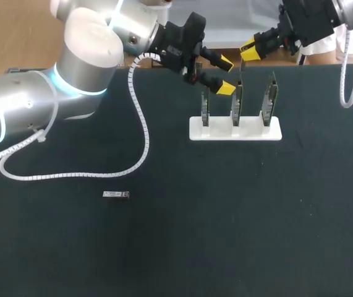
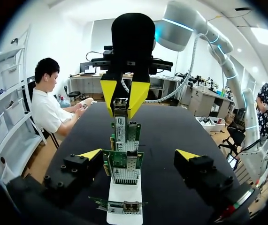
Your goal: Pick up the optical module with the left hand, and insert it into the network port with the right hand.
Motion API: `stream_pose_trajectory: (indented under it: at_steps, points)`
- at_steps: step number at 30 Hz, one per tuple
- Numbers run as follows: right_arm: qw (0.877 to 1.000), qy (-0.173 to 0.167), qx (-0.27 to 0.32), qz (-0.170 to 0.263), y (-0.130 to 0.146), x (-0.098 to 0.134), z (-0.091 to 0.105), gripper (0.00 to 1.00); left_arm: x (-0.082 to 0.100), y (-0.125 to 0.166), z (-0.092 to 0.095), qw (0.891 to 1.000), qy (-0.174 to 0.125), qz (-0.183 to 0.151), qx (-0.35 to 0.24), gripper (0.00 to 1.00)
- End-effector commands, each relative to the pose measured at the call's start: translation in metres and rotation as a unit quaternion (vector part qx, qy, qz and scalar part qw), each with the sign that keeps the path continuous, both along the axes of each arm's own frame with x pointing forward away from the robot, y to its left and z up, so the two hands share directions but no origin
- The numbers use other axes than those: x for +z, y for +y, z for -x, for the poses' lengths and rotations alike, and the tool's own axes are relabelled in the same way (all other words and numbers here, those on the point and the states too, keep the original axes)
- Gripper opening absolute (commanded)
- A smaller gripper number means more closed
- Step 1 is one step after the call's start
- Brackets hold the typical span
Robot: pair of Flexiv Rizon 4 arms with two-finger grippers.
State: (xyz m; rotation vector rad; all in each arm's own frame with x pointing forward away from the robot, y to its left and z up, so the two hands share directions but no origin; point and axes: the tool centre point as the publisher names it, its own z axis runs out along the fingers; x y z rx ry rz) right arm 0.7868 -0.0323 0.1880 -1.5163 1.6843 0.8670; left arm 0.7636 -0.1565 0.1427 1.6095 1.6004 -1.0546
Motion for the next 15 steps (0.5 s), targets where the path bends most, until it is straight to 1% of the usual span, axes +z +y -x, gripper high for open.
stream_pose_trajectory:
  at_steps: [1, 15]
  points:
    - [1.000, -0.001, 0.001, -0.001, 0.0003, -0.0005, 0.0007, 0.00, 0.0005, -0.0002, 0.0003, 1.000, 0.001, -0.004, -0.001, 1.00]
    - [1.000, 0.001, 0.008, -0.002, 0.0010, -0.0013, 0.0020, 0.00, 0.0008, 0.0007, 0.0017, 1.000, 0.002, -0.002, 0.000, 1.00]
